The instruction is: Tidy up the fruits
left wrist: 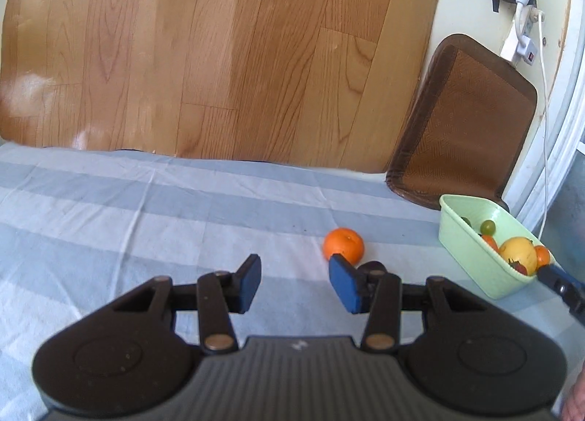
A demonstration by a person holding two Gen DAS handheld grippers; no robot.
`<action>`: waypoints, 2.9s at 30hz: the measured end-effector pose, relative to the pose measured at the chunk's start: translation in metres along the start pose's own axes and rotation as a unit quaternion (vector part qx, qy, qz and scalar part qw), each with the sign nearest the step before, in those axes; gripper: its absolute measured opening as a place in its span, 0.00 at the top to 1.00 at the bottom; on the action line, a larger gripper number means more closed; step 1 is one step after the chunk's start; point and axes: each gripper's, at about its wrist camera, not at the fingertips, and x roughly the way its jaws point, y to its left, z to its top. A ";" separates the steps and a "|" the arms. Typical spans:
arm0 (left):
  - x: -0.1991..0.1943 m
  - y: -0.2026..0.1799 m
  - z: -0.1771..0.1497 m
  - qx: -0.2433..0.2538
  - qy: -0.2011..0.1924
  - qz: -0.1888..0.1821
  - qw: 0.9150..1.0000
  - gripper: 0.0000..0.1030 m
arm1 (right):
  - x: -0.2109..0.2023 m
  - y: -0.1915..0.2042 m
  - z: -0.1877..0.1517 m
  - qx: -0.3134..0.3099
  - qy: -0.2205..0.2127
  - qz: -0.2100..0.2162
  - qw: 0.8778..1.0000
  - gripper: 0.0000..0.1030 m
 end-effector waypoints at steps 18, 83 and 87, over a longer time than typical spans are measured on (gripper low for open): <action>0.090 -0.036 0.023 0.026 0.064 -0.002 0.998 0.47 | 0.120 0.111 0.007 -0.076 0.177 0.164 0.967 0.49; -0.035 -0.078 -0.100 0.124 0.021 0.057 0.991 0.65 | -0.028 0.089 -0.041 -0.117 0.139 0.099 0.978 0.68; -0.034 -0.077 -0.099 0.120 0.020 0.055 0.991 0.64 | -0.028 0.089 -0.041 -0.118 0.139 0.098 0.978 0.68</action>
